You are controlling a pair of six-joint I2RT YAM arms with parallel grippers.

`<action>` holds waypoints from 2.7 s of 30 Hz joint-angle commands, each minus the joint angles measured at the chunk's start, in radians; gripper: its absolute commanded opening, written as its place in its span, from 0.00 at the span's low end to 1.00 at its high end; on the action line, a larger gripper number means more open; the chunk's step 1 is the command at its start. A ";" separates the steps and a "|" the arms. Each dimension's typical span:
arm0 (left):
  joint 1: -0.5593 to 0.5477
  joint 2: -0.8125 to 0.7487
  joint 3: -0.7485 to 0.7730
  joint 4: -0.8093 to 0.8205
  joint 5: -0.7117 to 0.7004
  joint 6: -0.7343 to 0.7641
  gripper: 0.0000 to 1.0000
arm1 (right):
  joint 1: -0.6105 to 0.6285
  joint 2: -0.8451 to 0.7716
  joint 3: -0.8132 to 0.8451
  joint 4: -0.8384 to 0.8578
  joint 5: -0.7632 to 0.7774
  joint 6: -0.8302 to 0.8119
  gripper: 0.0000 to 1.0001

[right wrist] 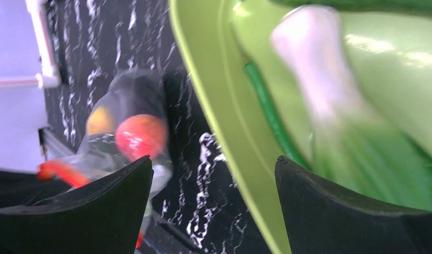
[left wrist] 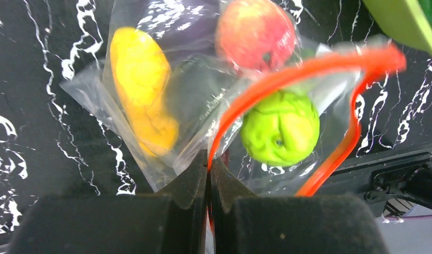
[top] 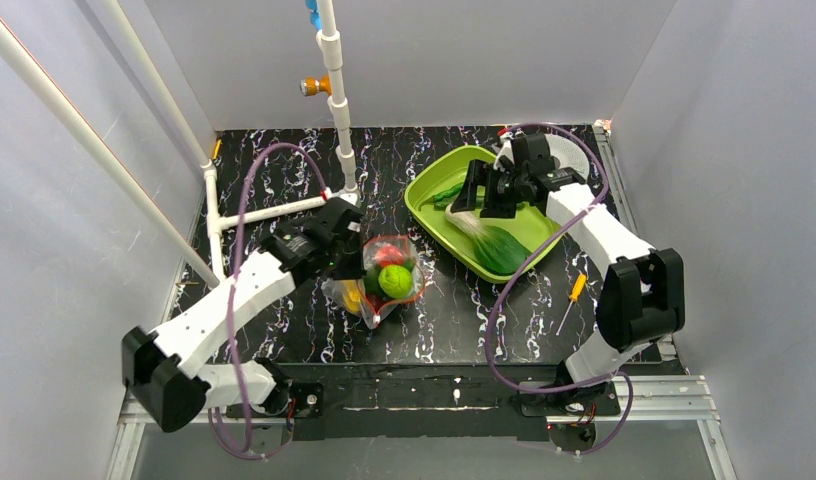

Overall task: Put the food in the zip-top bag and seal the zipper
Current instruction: Adjust the zipper food storage bag at the center of the board, then pick up the fake vegetable from the bin.

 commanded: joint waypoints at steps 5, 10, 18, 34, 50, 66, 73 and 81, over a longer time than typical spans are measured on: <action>0.005 -0.082 0.025 0.054 0.073 -0.045 0.00 | 0.194 -0.171 -0.177 0.122 -0.137 0.082 0.90; 0.006 -0.077 0.010 0.060 0.085 -0.063 0.00 | 0.300 -0.284 -0.304 0.212 -0.091 0.121 0.91; 0.005 -0.098 0.016 0.077 0.109 -0.079 0.00 | 0.412 -0.449 -0.482 0.309 0.090 0.177 0.91; 0.005 -0.115 0.032 0.111 0.159 -0.121 0.00 | 0.525 -0.320 -0.402 0.301 0.261 0.256 0.27; 0.006 -0.122 0.046 0.079 0.107 -0.085 0.00 | 0.395 -0.407 -0.145 0.056 0.500 0.117 0.98; 0.007 -0.090 0.050 0.060 0.116 -0.061 0.00 | -0.184 0.177 0.226 -0.056 0.222 0.068 0.98; 0.006 -0.071 0.054 0.077 0.128 -0.062 0.00 | -0.209 0.180 0.016 0.184 0.315 0.608 0.98; 0.006 -0.079 0.042 0.090 0.128 -0.074 0.00 | -0.210 0.260 -0.037 0.250 0.489 0.919 0.82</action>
